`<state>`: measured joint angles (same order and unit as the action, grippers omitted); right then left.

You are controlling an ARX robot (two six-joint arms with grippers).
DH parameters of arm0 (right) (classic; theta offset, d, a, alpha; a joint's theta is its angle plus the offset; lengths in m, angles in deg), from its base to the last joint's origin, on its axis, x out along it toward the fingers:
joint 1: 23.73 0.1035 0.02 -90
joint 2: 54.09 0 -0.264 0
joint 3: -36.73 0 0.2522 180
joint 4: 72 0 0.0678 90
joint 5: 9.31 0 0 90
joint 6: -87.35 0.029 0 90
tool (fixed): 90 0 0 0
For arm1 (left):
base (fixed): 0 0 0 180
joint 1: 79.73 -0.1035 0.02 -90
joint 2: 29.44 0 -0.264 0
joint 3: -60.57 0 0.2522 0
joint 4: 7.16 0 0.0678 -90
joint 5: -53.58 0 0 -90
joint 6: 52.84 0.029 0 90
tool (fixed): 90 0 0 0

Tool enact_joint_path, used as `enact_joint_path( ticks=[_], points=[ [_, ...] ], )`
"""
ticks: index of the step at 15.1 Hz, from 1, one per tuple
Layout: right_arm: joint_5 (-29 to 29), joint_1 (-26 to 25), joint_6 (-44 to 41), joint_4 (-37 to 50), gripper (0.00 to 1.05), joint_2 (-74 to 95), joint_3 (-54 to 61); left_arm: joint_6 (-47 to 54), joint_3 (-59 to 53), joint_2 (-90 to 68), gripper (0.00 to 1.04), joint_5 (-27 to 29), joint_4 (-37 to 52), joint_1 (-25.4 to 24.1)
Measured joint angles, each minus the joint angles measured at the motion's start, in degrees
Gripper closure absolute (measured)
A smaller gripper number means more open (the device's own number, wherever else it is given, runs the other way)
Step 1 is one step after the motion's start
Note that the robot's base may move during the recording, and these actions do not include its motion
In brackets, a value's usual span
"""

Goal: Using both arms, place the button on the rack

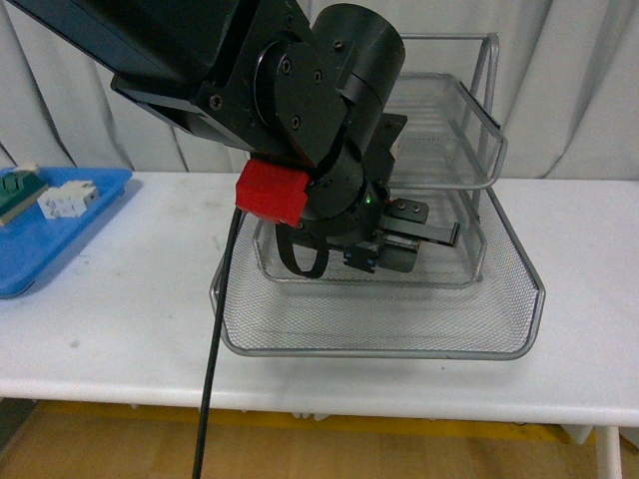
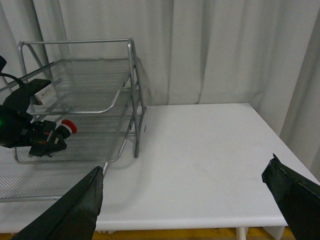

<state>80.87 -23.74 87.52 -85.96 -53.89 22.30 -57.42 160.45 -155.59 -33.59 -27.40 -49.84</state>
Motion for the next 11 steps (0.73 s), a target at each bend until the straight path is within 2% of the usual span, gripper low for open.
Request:
enact_joint_path(
  ticks=[2, 3, 4, 8, 11],
  points=[
    [0.0, 0.0, 0.0, 0.02, 0.06, 0.0, 0.0, -0.02, -1.88, 1.29, 0.29, -0.48, 1.81, 0.09],
    [0.0, 0.0, 0.0, 0.0, 0.06, 0.0, 0.0, -0.22, -5.31, 4.09, 0.14, -1.18, 2.89, 0.42],
    [-0.02, 0.0, 0.0, 0.0, 0.06, 0.0, 0.0, -0.15, -9.03, 7.74, 0.05, -1.22, 5.42, 0.85],
    [-0.02, 0.0, 0.0, 0.0, 0.06, 0.0, 0.0, 2.05, -29.07, 27.41, 0.07, -1.11, 19.26, 2.32],
    [0.0, 0.0, 0.0, 0.0, 0.06, 0.0, 0.0, 2.01, -43.12, 41.86, 0.07, -0.02, 21.86, 0.92]
  ],
)
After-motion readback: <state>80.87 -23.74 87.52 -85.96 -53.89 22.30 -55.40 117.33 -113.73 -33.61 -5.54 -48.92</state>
